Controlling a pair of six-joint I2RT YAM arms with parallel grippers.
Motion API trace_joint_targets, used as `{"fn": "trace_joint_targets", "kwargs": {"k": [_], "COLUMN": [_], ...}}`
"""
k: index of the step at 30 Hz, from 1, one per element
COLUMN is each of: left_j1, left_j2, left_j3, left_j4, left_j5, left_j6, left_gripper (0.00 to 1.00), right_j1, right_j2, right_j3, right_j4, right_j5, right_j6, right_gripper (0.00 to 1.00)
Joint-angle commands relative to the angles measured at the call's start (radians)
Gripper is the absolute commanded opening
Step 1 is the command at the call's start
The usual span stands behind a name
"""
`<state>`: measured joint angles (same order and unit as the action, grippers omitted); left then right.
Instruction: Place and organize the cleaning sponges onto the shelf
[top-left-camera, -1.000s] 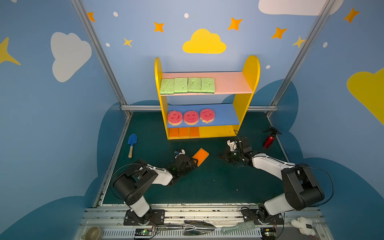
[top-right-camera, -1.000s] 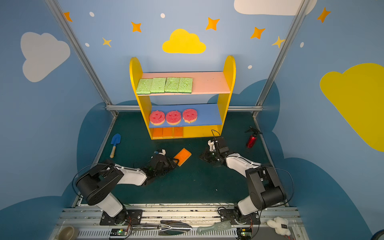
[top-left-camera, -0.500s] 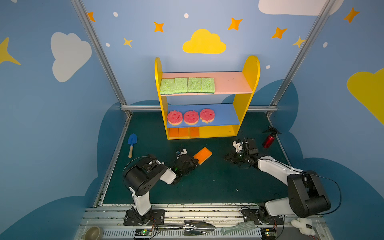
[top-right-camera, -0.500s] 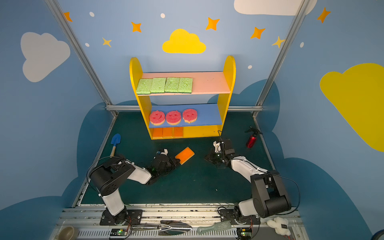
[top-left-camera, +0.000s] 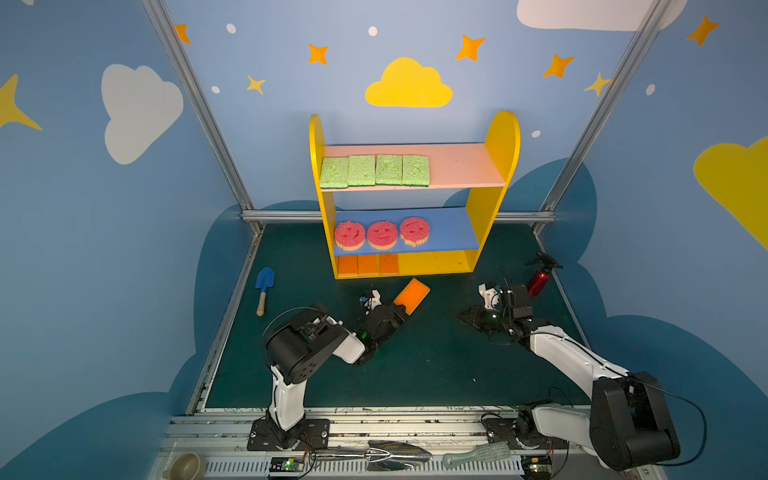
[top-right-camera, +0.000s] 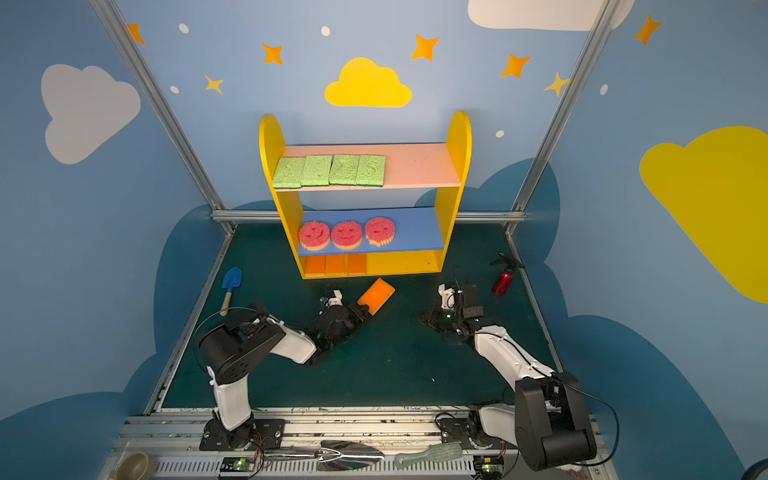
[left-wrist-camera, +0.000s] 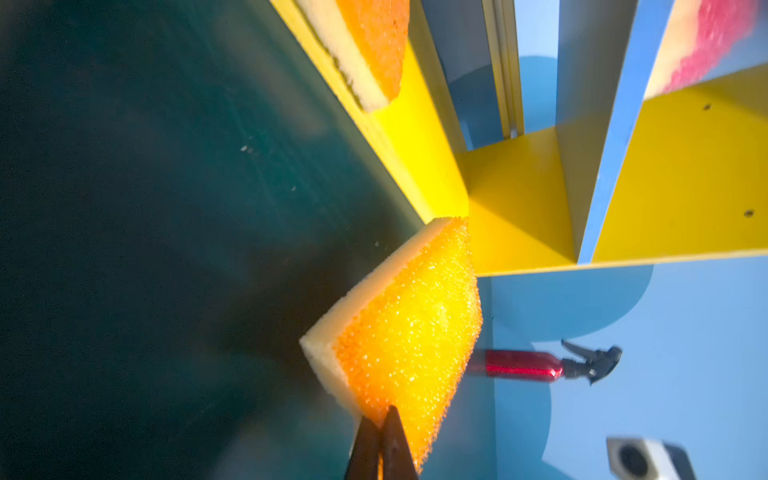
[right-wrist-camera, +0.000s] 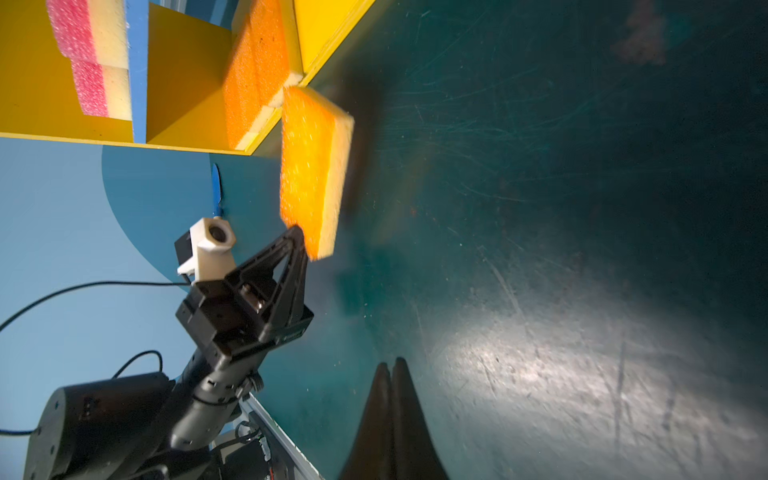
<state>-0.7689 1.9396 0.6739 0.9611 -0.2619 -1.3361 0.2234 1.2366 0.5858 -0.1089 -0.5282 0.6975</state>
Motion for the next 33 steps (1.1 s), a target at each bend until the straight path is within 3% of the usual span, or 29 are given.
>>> {"fn": "trace_joint_targets", "kwargs": {"k": [1, 14, 21, 33], "left_j1": [0.001, 0.008, 0.011, 0.023], "left_j2": [0.056, 0.315, 0.394, 0.389], "left_j3": [0.082, 0.436, 0.592, 0.665], "left_j4": [0.039, -0.017, -0.131, -0.299], "left_j5": [-0.051, -0.21, -0.294, -0.414], "left_j6": [-0.046, -0.123, -0.152, -0.181], "left_gripper": [0.03, 0.03, 0.03, 0.03], "right_j1": [-0.014, -0.063, -0.071, -0.071], "right_j2": [-0.018, 0.019, 0.044, 0.044], "right_j3": [-0.034, -0.13, -0.145, -0.158], "right_j4": [0.005, 0.135, 0.184, 0.221], "right_j5": [-0.021, -0.08, -0.124, -0.159], "right_j6": [-0.011, 0.033, 0.066, 0.094], "right_gripper": [0.0, 0.0, 0.0, 0.0]}}
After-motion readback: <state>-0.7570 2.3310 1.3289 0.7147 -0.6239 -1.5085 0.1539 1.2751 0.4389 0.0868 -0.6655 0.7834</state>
